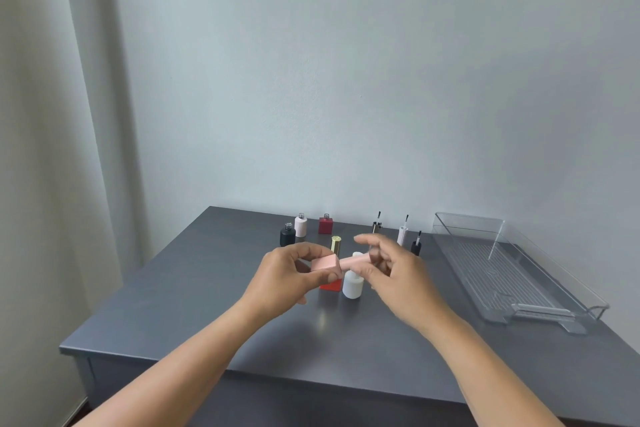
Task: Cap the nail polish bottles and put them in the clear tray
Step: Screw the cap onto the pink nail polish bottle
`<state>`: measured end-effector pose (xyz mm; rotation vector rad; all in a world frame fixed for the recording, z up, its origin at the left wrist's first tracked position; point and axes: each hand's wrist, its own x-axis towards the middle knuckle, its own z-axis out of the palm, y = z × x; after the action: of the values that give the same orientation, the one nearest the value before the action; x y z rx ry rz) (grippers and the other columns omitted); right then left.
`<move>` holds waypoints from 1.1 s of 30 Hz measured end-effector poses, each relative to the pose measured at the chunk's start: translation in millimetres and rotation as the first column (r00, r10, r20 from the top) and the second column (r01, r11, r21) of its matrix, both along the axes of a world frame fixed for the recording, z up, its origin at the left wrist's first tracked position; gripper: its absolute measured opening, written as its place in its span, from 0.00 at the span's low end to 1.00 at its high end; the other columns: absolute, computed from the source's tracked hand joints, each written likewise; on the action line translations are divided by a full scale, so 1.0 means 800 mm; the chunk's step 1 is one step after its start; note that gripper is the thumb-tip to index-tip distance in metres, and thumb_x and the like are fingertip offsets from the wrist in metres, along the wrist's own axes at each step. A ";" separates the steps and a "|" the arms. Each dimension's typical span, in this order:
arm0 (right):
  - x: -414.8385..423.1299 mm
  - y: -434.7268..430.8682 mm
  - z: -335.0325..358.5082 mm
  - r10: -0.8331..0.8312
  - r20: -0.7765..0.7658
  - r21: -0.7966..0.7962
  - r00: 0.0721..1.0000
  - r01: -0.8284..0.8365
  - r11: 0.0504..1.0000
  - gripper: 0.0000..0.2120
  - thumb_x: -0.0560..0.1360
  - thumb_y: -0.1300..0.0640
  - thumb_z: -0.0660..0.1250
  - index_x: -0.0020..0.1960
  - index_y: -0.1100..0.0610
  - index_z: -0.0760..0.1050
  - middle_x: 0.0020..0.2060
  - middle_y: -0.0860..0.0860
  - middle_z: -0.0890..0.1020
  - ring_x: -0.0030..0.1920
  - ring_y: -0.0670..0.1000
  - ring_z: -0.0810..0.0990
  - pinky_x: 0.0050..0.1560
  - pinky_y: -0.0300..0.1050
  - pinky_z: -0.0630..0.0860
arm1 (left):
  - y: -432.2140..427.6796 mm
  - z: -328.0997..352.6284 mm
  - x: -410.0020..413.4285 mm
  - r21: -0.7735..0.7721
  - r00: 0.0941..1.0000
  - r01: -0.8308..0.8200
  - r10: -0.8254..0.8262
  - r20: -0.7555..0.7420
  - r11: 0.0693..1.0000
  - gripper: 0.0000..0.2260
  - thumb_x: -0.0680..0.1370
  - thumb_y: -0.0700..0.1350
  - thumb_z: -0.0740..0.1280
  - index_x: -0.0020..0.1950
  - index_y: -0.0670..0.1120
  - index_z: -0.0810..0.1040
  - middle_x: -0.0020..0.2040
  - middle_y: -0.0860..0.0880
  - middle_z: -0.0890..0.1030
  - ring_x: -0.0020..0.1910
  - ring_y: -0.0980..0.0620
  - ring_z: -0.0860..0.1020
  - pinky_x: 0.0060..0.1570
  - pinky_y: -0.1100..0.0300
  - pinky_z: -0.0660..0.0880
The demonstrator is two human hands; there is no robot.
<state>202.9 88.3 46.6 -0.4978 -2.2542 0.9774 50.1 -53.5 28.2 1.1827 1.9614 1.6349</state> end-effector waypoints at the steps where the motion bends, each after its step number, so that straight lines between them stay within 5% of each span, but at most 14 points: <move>1: 0.000 0.000 0.000 -0.003 -0.006 0.018 1.000 0.003 1.000 0.11 0.74 0.52 0.71 0.52 0.38 0.78 0.36 0.39 0.81 0.35 0.41 0.77 0.40 0.35 0.73 | 0.000 0.000 0.001 -0.003 1.000 0.004 -0.004 -0.003 1.000 0.10 0.70 0.50 0.80 0.49 0.59 0.85 0.40 0.56 0.86 0.34 0.61 0.79 0.30 0.62 0.78; 5: 0.000 -0.002 0.005 -0.028 0.014 0.020 0.999 0.028 0.999 0.03 0.74 0.52 0.71 0.43 0.44 0.81 0.34 0.39 0.82 0.35 0.39 0.79 0.36 0.33 0.72 | 0.001 0.000 0.005 -0.011 0.996 -0.040 0.039 -0.083 0.999 0.10 0.70 0.51 0.79 0.48 0.61 0.84 0.40 0.61 0.84 0.34 0.62 0.80 0.31 0.63 0.79; 9: -0.005 -0.001 0.001 -0.054 0.007 -0.088 0.999 0.054 0.995 0.03 0.75 0.54 0.70 0.45 0.49 0.83 0.29 0.44 0.81 0.29 0.41 0.77 0.35 0.38 0.73 | 0.002 -0.003 0.010 0.002 0.950 -0.126 0.121 -0.287 0.992 0.10 0.70 0.52 0.78 0.47 0.62 0.82 0.43 0.65 0.83 0.42 0.63 0.80 0.41 0.62 0.79; 14: 0.002 -0.001 -0.001 0.093 -0.106 -0.337 0.990 -0.124 0.933 0.05 0.73 0.56 0.72 0.49 0.50 0.83 0.33 0.50 0.83 0.30 0.48 0.75 0.32 0.42 0.75 | -0.002 0.004 0.003 -0.095 0.995 0.069 -0.075 -0.063 0.993 0.09 0.72 0.50 0.78 0.51 0.55 0.85 0.41 0.58 0.87 0.40 0.61 0.83 0.32 0.60 0.81; 18: 0.003 -0.002 -0.007 0.077 -0.061 -0.267 0.995 -0.090 0.959 0.05 0.76 0.59 0.69 0.48 0.50 0.82 0.30 0.48 0.81 0.28 0.47 0.74 0.32 0.40 0.74 | -0.003 0.002 0.000 -0.148 0.993 0.108 -0.115 -0.038 0.983 0.09 0.71 0.50 0.78 0.51 0.54 0.85 0.42 0.55 0.87 0.41 0.59 0.84 0.32 0.61 0.80; 24: -0.002 -0.005 -0.017 -0.022 0.002 -0.167 1.000 0.022 0.986 0.07 0.77 0.57 0.67 0.43 0.47 0.81 0.27 0.45 0.80 0.26 0.42 0.73 0.32 0.37 0.71 | -0.001 -0.009 0.010 -0.166 0.982 -0.020 -0.011 -0.187 0.986 0.08 0.70 0.54 0.78 0.45 0.60 0.82 0.39 0.66 0.84 0.38 0.68 0.80 0.37 0.74 0.71; 29: -0.004 -0.008 -0.020 -0.053 -0.057 -0.199 0.997 0.041 0.979 0.08 0.77 0.58 0.67 0.42 0.47 0.81 0.27 0.46 0.80 0.26 0.44 0.74 0.33 0.39 0.73 | 0.002 -0.014 0.018 -0.108 0.910 -0.157 0.101 -0.402 0.982 0.12 0.70 0.56 0.77 0.41 0.67 0.74 0.44 0.62 0.80 0.46 0.69 0.76 0.44 0.68 0.73; 33: -0.006 -0.010 -0.020 -0.049 -0.080 -0.199 0.996 0.032 0.980 0.08 0.77 0.58 0.67 0.43 0.47 0.81 0.26 0.44 0.81 0.26 0.44 0.74 0.33 0.37 0.72 | 0.005 -0.016 0.018 -0.084 0.911 -0.142 0.097 -0.401 0.986 0.12 0.70 0.54 0.77 0.41 0.65 0.75 0.41 0.62 0.80 0.47 0.69 0.76 0.41 0.72 0.71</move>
<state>198.3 80.4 30.9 -0.5741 -2.0749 1.1858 64.5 -49.9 15.2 1.4668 2.3791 1.3974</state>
